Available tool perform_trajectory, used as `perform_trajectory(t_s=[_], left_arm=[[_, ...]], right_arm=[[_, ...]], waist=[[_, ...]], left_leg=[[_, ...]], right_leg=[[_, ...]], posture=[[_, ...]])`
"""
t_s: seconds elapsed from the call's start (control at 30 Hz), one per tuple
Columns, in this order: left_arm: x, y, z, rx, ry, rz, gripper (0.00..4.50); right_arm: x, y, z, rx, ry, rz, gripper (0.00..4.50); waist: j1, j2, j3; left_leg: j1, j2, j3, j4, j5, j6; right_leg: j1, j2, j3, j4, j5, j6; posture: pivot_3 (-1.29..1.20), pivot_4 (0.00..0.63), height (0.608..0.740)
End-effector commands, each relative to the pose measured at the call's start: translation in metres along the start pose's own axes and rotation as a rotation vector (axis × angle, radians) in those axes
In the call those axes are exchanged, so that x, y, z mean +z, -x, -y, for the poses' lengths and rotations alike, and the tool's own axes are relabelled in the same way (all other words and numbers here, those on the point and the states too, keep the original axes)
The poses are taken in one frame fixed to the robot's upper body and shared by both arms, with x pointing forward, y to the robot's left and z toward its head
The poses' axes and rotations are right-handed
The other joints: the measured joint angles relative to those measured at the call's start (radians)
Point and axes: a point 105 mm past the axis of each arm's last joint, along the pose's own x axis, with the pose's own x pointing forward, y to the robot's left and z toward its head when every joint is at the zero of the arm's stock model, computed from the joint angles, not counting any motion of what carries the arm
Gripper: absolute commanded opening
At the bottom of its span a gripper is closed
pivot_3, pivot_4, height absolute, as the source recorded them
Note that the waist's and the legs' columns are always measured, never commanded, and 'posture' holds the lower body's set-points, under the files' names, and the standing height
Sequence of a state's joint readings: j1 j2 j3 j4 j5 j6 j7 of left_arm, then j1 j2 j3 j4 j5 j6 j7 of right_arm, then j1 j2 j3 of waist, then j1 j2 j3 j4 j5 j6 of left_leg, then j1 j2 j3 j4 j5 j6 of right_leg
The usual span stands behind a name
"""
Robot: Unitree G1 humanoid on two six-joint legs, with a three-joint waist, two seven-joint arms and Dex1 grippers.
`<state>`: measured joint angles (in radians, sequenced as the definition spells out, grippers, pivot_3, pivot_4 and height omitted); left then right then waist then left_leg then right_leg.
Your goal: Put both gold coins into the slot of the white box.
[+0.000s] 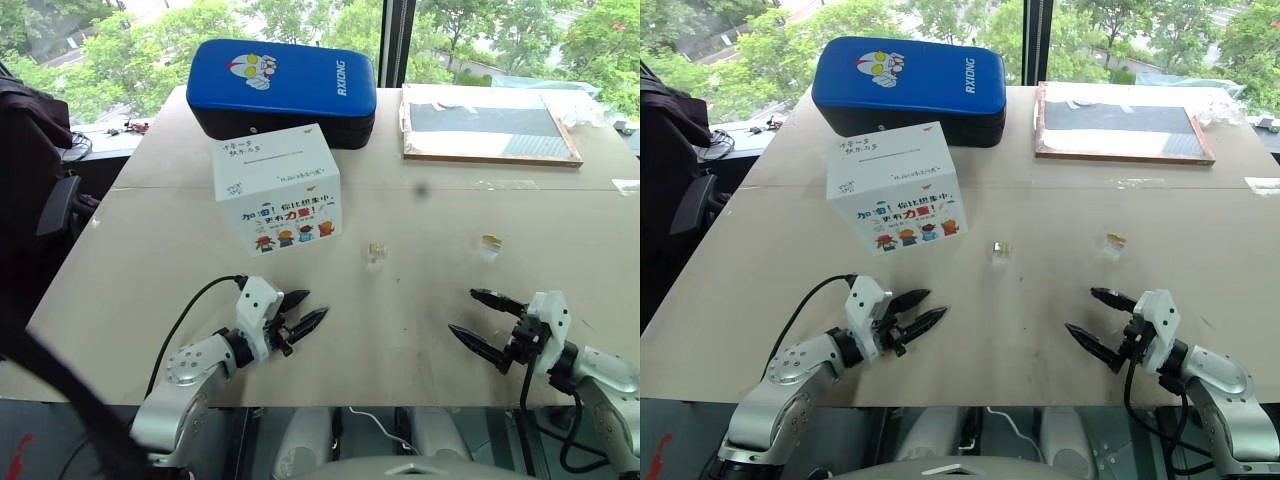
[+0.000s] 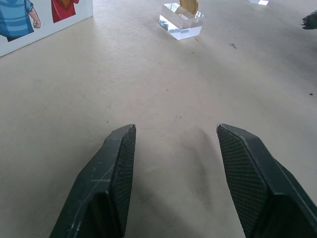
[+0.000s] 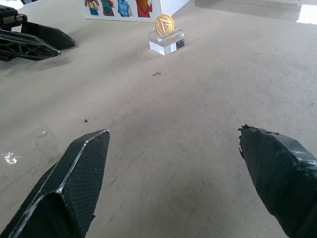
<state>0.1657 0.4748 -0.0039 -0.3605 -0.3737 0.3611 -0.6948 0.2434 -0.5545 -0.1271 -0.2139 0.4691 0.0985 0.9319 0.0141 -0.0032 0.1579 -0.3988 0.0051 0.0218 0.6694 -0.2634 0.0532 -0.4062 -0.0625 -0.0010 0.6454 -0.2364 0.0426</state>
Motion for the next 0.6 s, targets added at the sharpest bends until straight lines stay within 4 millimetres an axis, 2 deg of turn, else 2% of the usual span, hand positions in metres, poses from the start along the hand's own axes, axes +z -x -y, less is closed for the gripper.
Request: perform_trajectory(t_s=[0.03, 0.47, 0.6], left_arm=[[0.002, 0.0, 0.002, -0.004, -0.025, 0.009, 2.63], [-0.002, -0.001, -0.001, -0.01, -0.02, 0.033, 2.63], [0.005, -0.002, 0.002, -0.053, -0.014, 0.05, 2.63]], right_arm=[[0.006, 0.004, 0.005, -0.016, 0.039, 0.015, 4.5], [0.01, 0.004, 0.01, -0.032, 0.054, 0.023, 4.5], [0.017, 0.003, 0.022, -0.091, 0.09, 0.043, 4.5]], waist=[[0.0, 0.0, 0.0], [0.0, 0.0, 0.0], [0.0, 0.0, 0.0]], left_leg=[[0.0, 0.0, 0.0, 0.0, 0.0, 0.0], [0.0, 0.0, 0.0, 0.0, 0.0, 0.0], [0.0, 0.0, 0.0, 0.0, 0.0, 0.0]], right_leg=[[0.0, 0.0, 0.0, 0.0, 0.0, 0.0], [0.0, 0.0, 0.0, 0.0, 0.0, 0.0], [0.0, 0.0, 0.0, 0.0, 0.0, 0.0]], posture=[[0.0, 0.15, 0.74], [0.0, 0.15, 0.74], [0.0, 0.15, 0.74]])
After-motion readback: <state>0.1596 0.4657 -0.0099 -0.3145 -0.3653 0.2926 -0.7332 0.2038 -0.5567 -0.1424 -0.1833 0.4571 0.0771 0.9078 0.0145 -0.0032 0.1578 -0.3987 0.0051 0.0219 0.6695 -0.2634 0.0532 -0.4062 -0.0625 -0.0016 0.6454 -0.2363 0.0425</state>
